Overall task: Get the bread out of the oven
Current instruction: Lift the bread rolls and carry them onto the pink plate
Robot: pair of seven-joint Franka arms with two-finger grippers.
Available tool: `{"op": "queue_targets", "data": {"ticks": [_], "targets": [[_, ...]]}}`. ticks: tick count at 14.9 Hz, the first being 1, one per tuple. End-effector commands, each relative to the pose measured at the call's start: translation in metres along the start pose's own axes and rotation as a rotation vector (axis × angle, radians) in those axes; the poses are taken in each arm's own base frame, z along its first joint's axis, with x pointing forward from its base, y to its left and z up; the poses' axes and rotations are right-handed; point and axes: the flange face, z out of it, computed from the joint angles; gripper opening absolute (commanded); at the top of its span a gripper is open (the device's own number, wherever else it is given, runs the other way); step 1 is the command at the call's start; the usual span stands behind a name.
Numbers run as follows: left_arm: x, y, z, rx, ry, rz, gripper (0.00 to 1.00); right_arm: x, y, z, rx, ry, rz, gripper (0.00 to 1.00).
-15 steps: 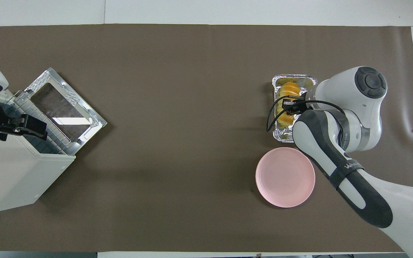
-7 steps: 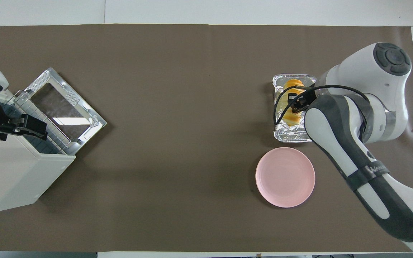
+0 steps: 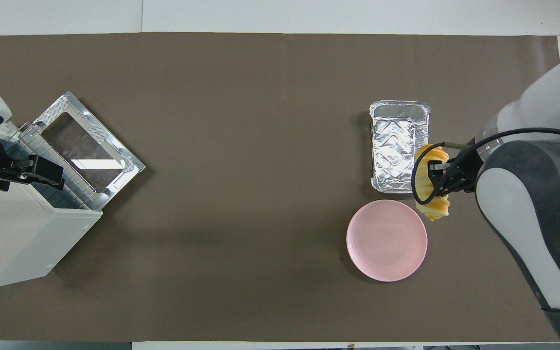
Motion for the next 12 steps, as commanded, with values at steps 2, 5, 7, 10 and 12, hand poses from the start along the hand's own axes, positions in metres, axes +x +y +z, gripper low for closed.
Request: {"op": "queue_targets", "data": {"ticks": [2, 5, 7, 10, 12], "targets": [[-0.001, -0.003, -0.003, 0.013, 0.016, -0.001, 1.00, -0.052, 0.004, 0.048, -0.045, -0.051, 0.000, 0.00], [-0.001, -0.003, -0.003, 0.013, 0.016, -0.001, 1.00, -0.060, 0.009, 0.092, -0.032, -0.001, -0.001, 0.00], [-0.001, -0.003, -0.003, 0.013, 0.016, -0.001, 1.00, -0.060, 0.000, 0.116, -0.037, 0.020, -0.027, 0.00], [-0.001, -0.003, -0.003, 0.013, 0.016, -0.001, 1.00, -0.055, -0.007, 0.141, 0.017, 0.051, -0.018, 0.00], [-0.001, -0.003, -0.003, 0.013, 0.017, -0.001, 1.00, -0.057, -0.018, 0.161, 0.029, 0.070, -0.038, 0.00]]}}
